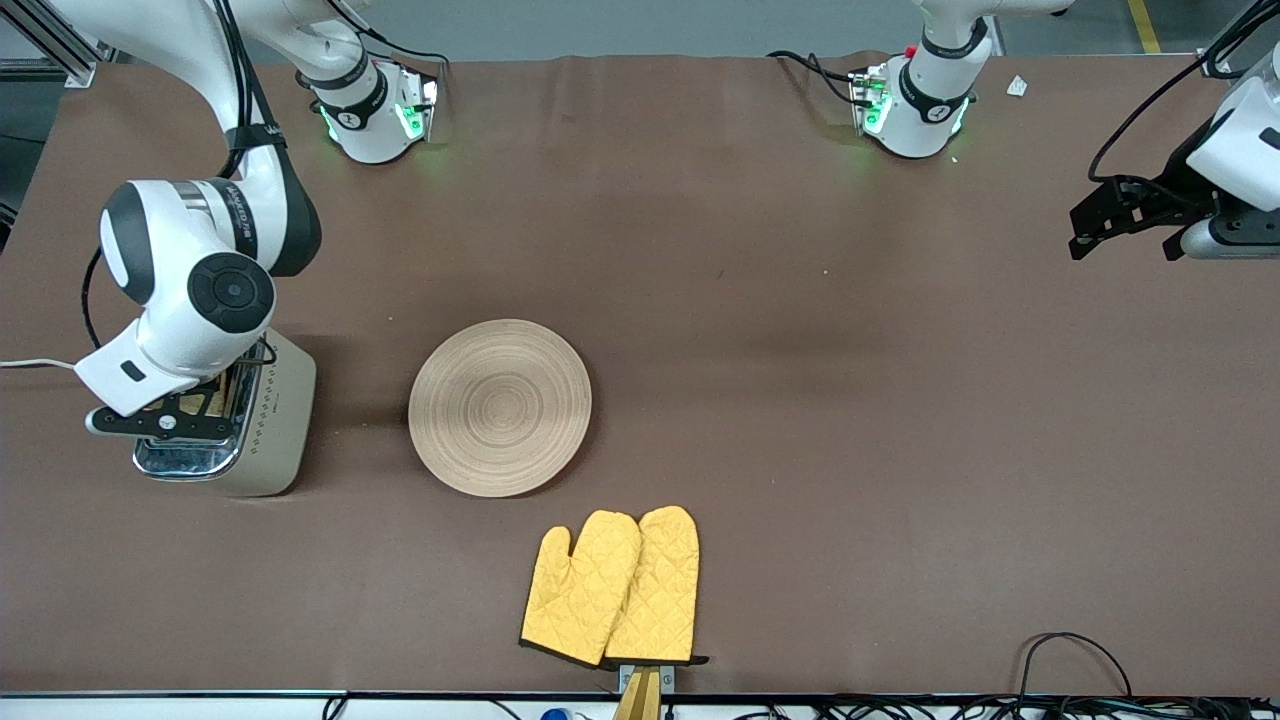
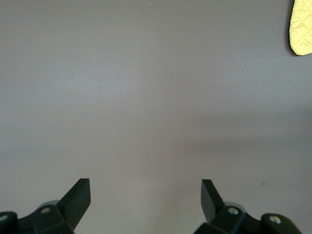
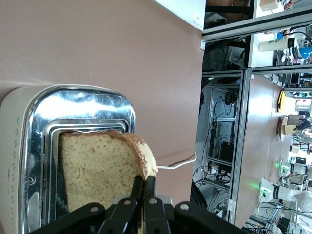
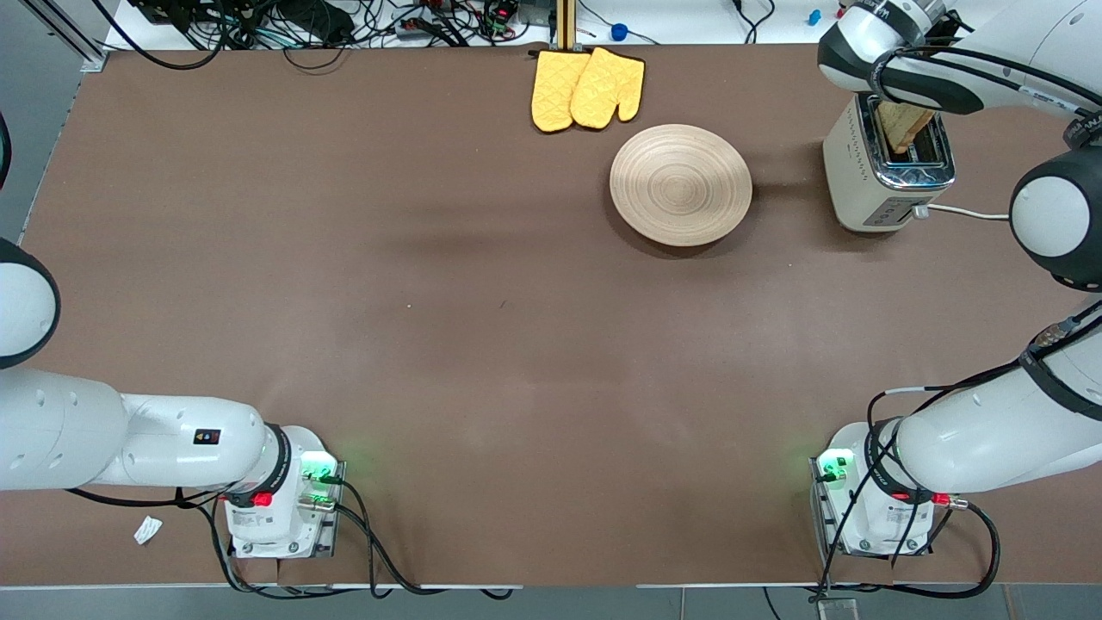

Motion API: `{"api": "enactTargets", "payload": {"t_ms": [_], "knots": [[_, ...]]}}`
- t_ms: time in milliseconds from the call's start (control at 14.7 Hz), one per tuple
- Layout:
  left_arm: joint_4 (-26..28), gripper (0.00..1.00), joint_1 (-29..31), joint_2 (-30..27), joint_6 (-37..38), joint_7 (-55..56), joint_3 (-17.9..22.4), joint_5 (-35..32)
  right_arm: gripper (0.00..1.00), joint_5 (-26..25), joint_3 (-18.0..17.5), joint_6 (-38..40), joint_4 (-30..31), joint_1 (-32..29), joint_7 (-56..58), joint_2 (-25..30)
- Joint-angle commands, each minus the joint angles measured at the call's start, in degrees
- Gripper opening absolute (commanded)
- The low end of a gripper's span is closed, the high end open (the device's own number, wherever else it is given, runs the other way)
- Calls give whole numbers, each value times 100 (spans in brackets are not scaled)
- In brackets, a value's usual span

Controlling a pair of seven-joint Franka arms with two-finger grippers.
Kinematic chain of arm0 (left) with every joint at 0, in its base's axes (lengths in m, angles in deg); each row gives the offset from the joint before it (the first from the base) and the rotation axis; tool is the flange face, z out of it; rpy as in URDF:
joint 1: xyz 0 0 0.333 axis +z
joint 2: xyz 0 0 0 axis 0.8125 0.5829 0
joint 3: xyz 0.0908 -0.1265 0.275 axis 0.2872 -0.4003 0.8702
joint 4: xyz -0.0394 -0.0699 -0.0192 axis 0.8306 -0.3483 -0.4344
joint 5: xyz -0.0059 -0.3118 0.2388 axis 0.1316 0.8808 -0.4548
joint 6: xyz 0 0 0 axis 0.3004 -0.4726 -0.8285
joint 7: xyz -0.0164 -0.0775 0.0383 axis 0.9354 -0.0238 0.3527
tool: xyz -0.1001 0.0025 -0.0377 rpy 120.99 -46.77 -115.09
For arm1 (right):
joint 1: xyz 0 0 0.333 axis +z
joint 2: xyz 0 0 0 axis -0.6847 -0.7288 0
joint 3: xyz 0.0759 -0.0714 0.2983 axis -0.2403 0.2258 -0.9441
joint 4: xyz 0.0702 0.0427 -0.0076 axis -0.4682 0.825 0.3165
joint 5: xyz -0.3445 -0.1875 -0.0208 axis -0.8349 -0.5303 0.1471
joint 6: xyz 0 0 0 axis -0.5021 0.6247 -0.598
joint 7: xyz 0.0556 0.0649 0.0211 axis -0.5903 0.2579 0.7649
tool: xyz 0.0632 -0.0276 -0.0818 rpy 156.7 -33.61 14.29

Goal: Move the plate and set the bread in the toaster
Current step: 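Release the bread and raise the right gripper from the toaster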

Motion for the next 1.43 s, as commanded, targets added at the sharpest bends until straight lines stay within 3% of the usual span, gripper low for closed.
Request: {"api": "enactTargets", "payload": {"t_ms": [0,408,476,613,749,1021,1225,1361], "knots": [[-122,100,-2,59,9,-73,29,35,0,-153,-36,-35,42,-22,-86,133],[-122,100,7,59,9,-81,20,35,0,-30,-45,-332,445,-66,-648,80],[-122,100,7,59,9,-81,29,35,8,214,-45,-447,446,-214,-648,80],[-122,100,7,59,9,-81,29,35,100,1327,-45,-605,158,-574,-561,80],[-122,100,7,59,9,-81,29,35,100,2286,-36,-554,-316,-725,-490,89],[-113,100,7,59,9,-81,29,35,100,3746,-28,87,-1169,-813,150,141],[-113,100,7,59,9,-81,29,35,100,5038,-19,106,-1373,-1163,791,361],[-113,100,7,59,9,-81,20,35,100,5077,-10,184,-1478,-1191,1292,527]]}}
